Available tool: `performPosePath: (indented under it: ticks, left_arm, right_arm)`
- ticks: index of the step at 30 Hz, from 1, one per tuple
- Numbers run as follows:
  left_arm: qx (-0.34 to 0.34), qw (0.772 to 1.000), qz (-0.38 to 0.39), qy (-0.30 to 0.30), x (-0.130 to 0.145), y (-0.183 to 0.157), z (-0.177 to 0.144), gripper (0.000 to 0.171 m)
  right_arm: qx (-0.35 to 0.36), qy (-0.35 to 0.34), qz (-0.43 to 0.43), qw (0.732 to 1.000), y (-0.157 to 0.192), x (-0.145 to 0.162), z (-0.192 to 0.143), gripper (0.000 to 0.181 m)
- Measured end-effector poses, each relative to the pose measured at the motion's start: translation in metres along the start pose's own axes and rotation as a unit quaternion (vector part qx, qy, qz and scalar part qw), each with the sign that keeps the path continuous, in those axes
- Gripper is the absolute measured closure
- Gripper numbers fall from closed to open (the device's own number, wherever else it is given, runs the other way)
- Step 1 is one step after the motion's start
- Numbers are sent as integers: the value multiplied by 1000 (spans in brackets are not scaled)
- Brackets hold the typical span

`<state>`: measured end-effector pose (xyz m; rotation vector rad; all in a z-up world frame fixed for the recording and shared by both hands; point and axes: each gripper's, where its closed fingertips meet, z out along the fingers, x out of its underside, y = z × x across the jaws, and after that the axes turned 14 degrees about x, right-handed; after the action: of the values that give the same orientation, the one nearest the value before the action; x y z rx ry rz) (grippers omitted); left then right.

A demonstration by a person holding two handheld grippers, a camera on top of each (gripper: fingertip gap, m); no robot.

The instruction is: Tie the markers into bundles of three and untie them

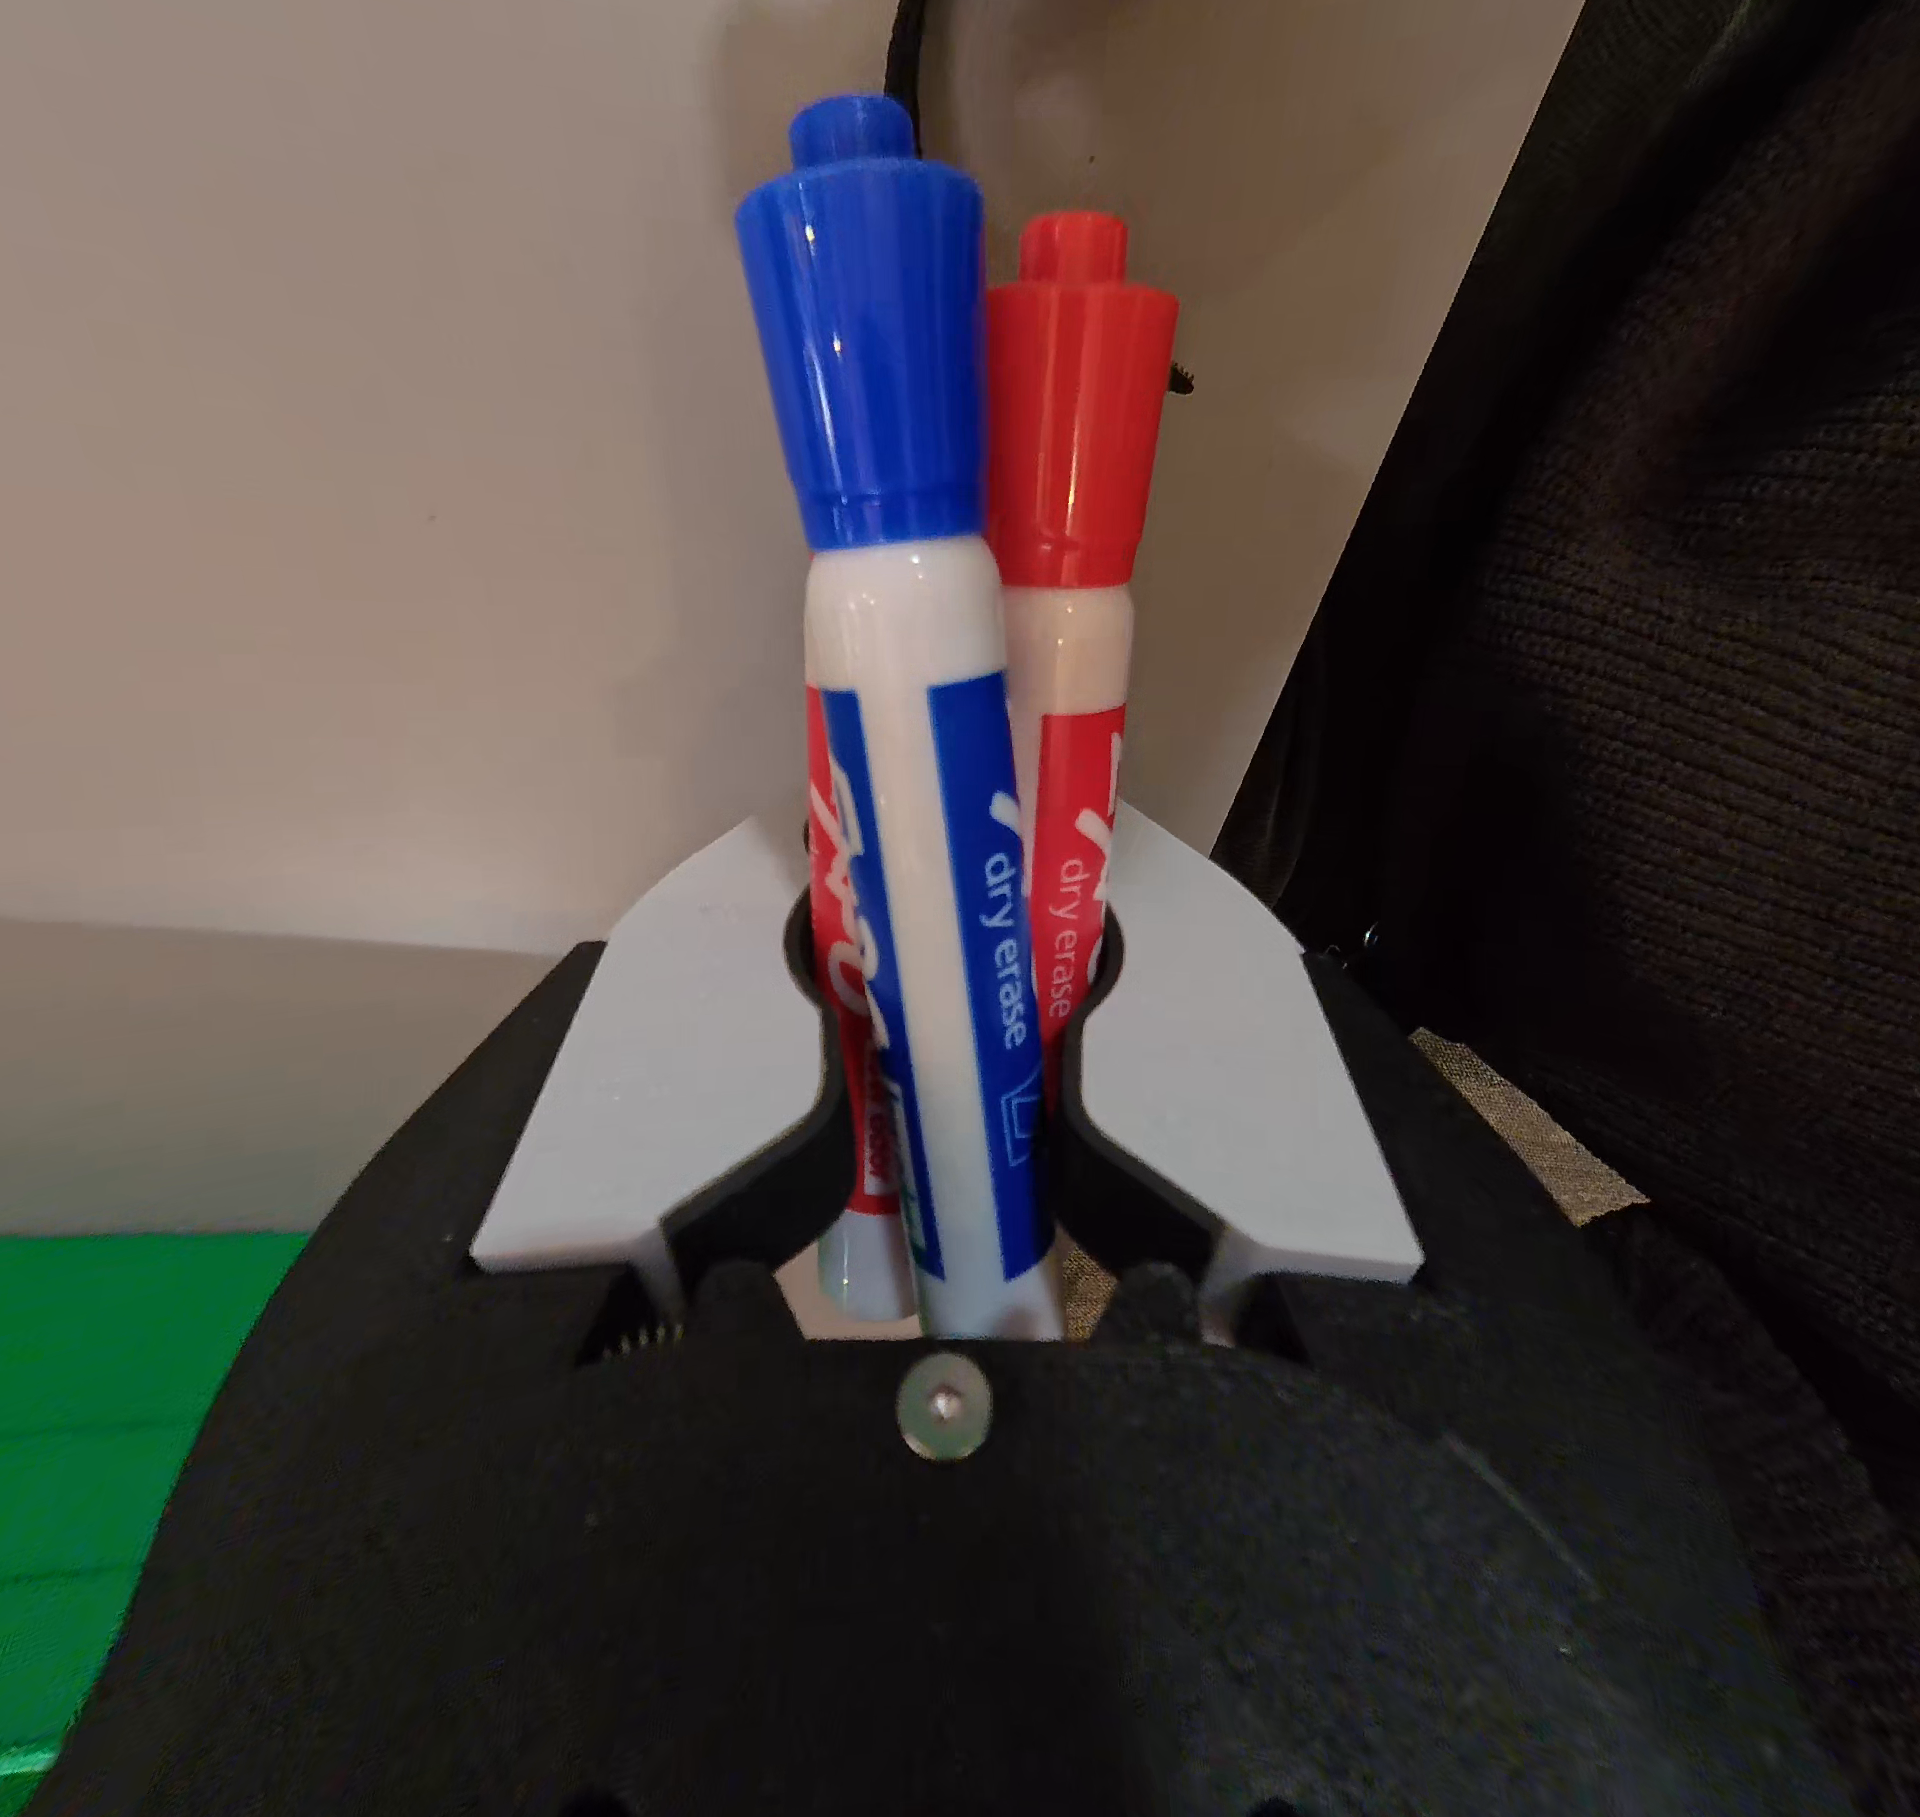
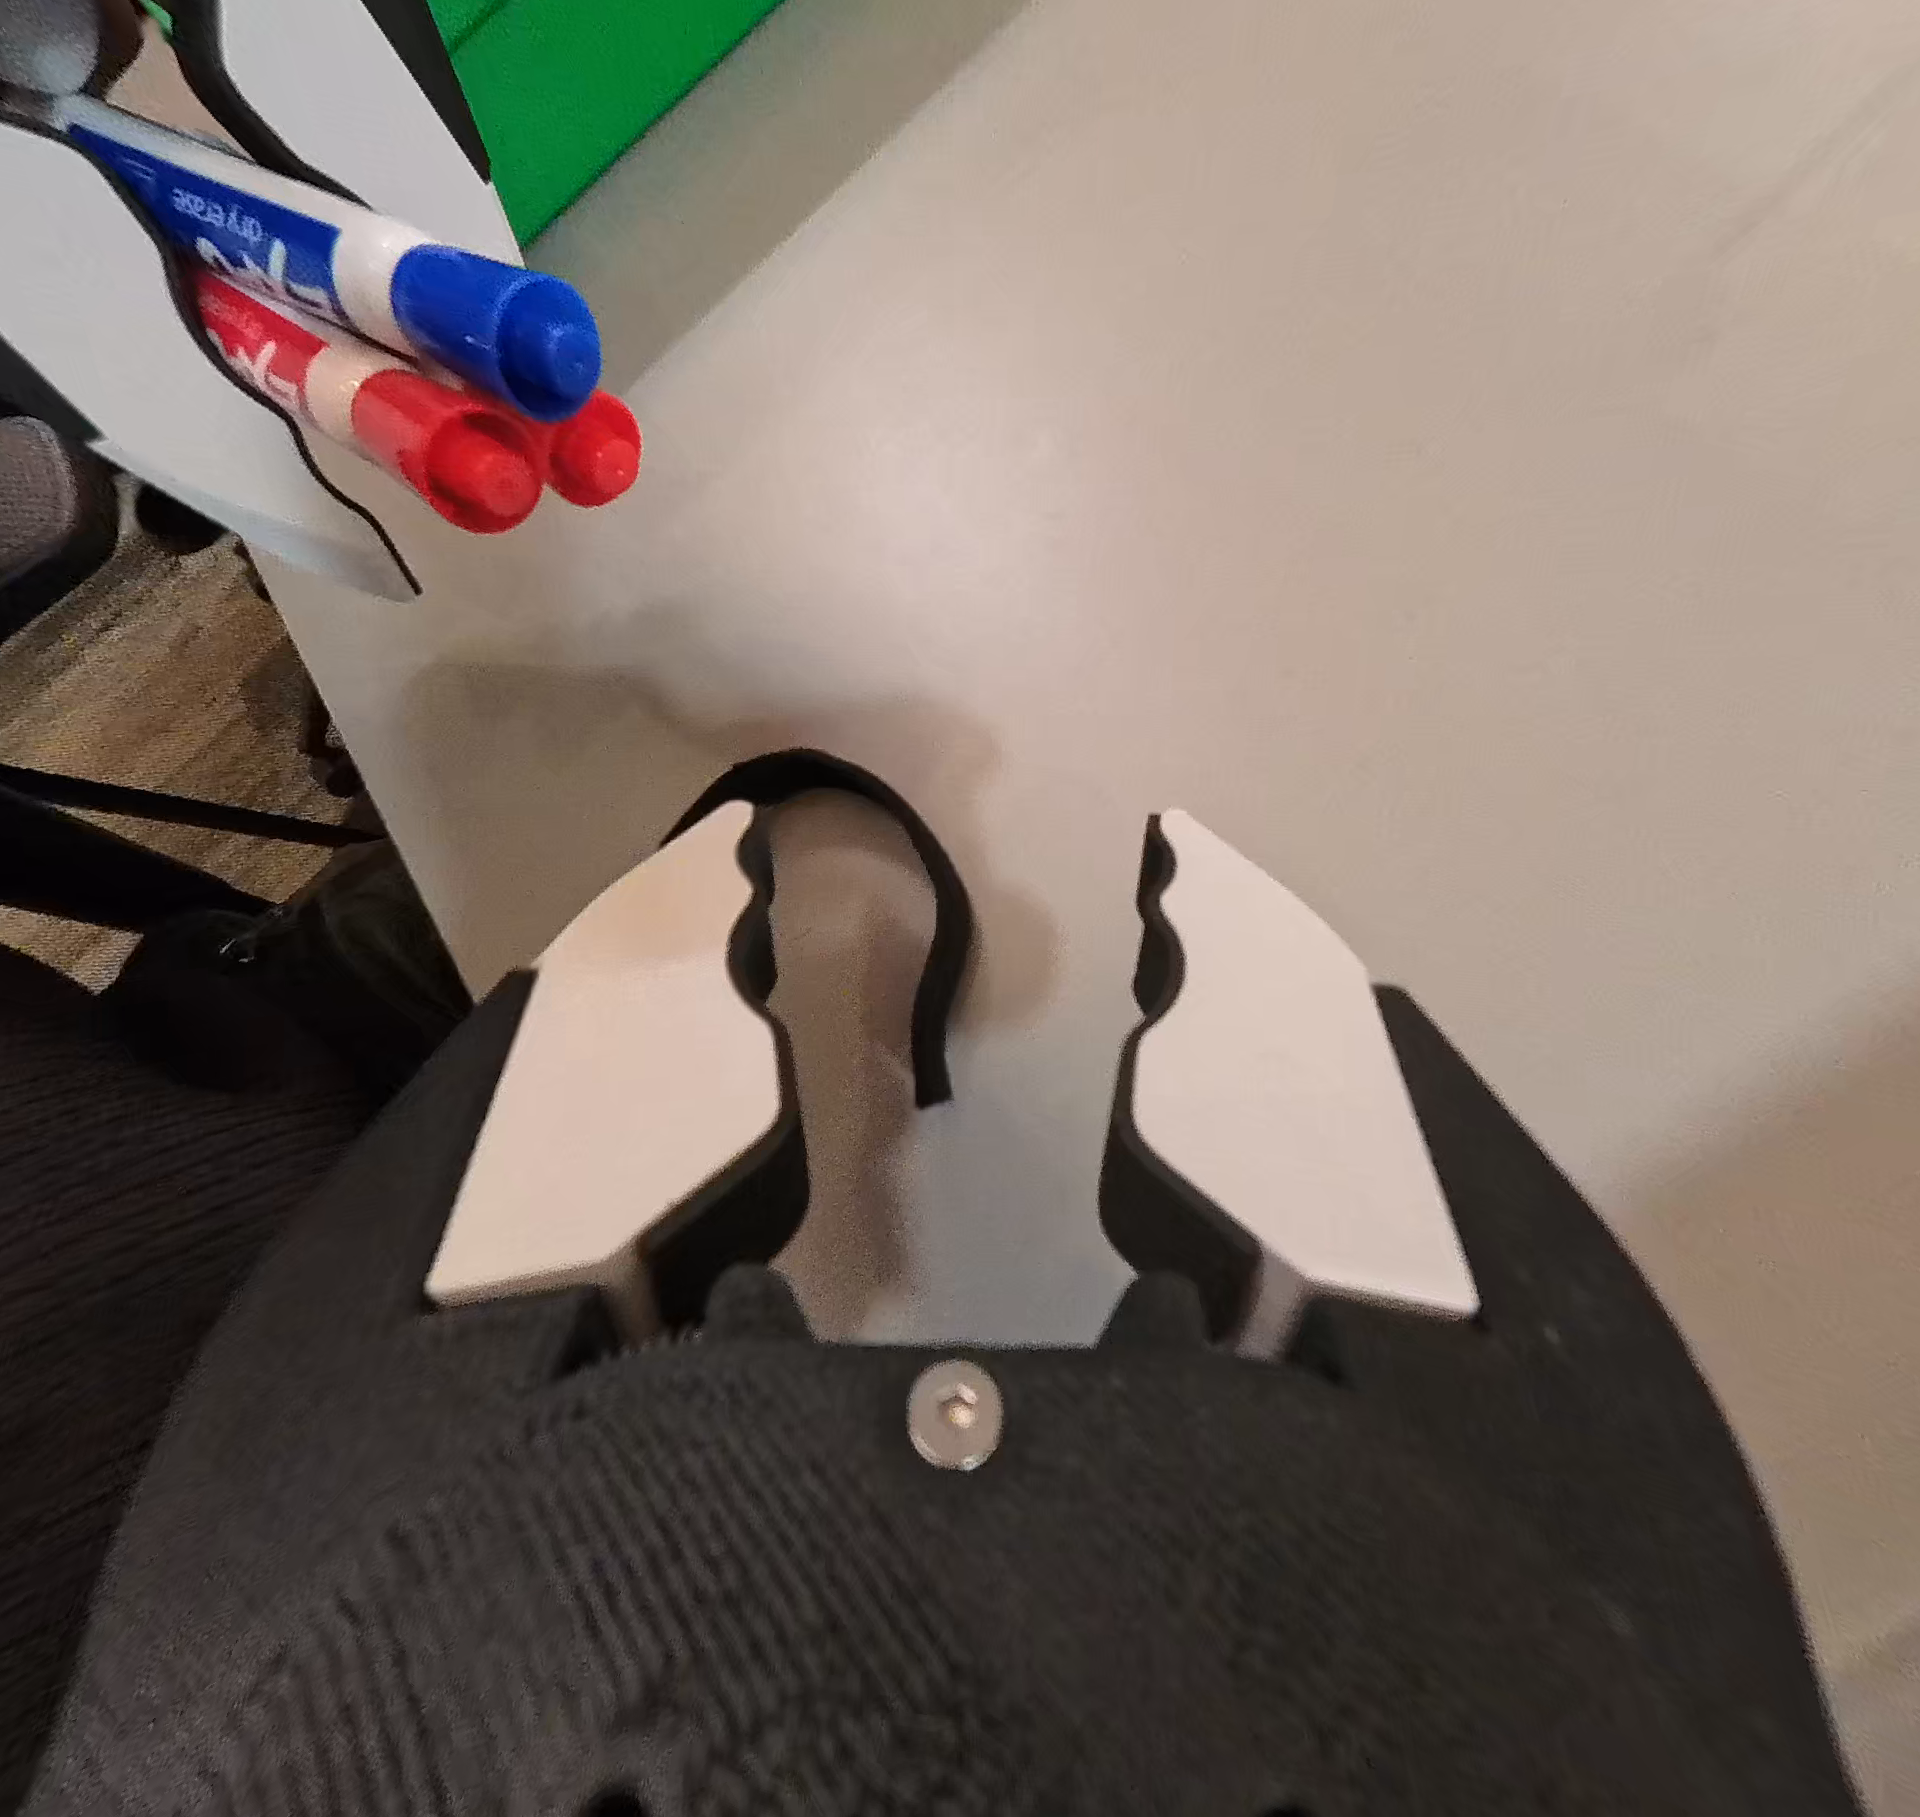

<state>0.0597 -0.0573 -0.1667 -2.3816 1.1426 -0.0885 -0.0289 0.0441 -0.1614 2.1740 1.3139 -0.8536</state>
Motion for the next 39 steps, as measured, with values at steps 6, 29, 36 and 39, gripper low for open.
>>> performPosePath:
  ticks: [6,29,36,39]
  left_arm:
    - [-2,1000,1,-4,-1,0,-2,128]
    - [-10,1000,-2,-9,1,-1,-8,128]
    - [-14,1000,-6,-15,4,0,-12,128]
    - [-14,1000,-6,-19,4,1,-14,128]
  right_arm:
    - [38,101,-27,994,-14,42,-7,130]
    - [-69,79,-315,943,50,69,-5,175]
    - [-26,-46,-367,929,69,27,6,160]
    - [-22,-81,-354,932,56,13,2,135]
